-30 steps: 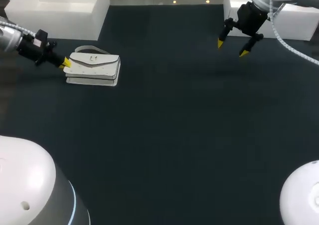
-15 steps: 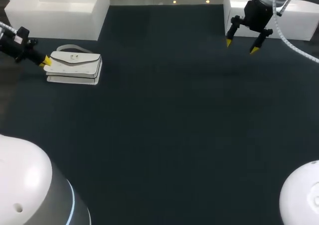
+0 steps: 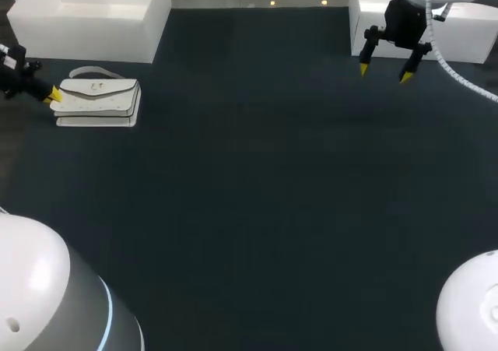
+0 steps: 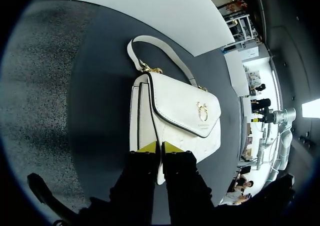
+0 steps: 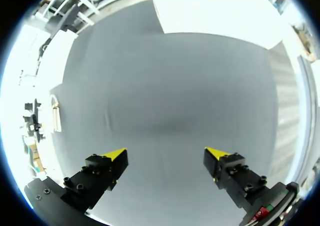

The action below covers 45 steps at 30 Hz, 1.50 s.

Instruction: Pick up the bag, open it, inspect its contents, close it, and place it on the opposite side

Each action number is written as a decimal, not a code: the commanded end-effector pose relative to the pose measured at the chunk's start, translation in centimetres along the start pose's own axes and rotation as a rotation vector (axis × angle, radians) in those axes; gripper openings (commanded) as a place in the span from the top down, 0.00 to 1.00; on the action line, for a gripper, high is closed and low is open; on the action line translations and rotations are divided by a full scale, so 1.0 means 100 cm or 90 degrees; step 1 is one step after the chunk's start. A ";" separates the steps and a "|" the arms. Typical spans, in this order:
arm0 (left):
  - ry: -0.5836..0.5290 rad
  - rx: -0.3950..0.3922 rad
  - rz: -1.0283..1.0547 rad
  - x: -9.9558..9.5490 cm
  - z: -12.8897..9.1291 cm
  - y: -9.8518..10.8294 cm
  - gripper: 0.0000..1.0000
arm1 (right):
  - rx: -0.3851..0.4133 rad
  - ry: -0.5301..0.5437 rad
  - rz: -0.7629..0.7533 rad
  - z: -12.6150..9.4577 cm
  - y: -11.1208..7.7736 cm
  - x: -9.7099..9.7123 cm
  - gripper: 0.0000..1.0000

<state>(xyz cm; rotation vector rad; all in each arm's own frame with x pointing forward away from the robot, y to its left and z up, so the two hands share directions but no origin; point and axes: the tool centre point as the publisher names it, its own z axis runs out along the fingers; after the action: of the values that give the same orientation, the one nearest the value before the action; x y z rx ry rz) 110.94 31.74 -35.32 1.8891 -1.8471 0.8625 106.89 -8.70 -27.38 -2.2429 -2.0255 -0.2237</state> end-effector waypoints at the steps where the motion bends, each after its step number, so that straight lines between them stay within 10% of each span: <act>1: 0.017 -0.039 -0.003 -0.016 -0.009 -0.012 1.00 | -0.002 -0.007 0.005 -0.003 -0.002 0.001 0.00; 32: 0.005 -0.038 -0.009 -0.037 -0.028 -0.041 1.00 | -0.005 -0.030 0.019 -0.006 -0.006 0.003 0.00; 34: 0.001 -0.033 -0.009 -0.035 -0.032 -0.042 0.63 | -0.006 -0.030 0.020 -0.007 -0.007 0.003 0.00; 35: -0.007 -0.029 -0.010 -0.034 -0.034 -0.043 0.21 | -0.007 -0.030 0.020 -0.007 -0.007 0.003 0.00; 36: -0.015 -0.026 -0.010 -0.031 -0.036 -0.043 0.00 | -0.007 -0.030 0.020 -0.007 -0.008 0.003 0.00; 45: -0.134 0.014 -0.010 -0.003 -0.069 -0.026 0.00 | -0.011 -0.030 0.014 -0.010 -0.013 0.005 0.00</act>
<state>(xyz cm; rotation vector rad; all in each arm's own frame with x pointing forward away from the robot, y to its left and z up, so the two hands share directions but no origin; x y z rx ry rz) 113.27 37.17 -32.33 2.0402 -1.8955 0.8871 106.01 -8.36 -26.52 -2.2926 -2.0253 -0.1842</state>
